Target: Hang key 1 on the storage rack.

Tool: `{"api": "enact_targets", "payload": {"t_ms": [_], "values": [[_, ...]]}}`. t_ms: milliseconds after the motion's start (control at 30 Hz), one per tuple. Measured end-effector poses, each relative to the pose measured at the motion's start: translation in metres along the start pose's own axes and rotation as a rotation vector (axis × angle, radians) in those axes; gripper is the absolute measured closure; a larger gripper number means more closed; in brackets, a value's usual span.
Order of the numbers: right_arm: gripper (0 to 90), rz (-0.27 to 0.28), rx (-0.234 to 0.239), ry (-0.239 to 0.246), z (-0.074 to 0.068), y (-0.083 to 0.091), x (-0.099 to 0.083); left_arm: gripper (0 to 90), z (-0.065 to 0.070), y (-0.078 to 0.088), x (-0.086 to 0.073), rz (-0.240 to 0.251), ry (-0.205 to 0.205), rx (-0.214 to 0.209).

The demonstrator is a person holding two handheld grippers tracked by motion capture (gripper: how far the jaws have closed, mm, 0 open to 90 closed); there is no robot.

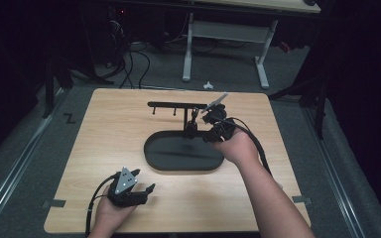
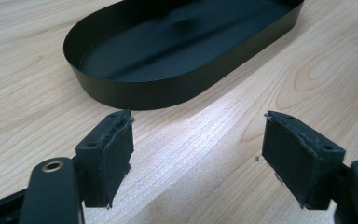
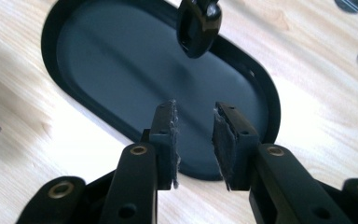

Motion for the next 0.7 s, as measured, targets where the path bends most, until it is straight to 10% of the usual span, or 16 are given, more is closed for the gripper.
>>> {"api": "enact_targets", "payload": {"t_ms": [700], "values": [[60.8,-0.066,0.012,-0.099,0.015,-0.029,-0.093,25.1,0.001,-0.001,-0.001,-0.006,-0.001,-0.001]]}}
Point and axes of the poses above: each handheld gripper's, and its own axes: y roughly backward along the jaws, x roughly out of its top, z roughly to its right, the point moved 4 cm from there along -y, roughly forward along the jaws, and after that the axes turned 15 degrees about y, right-handed, at the moved point
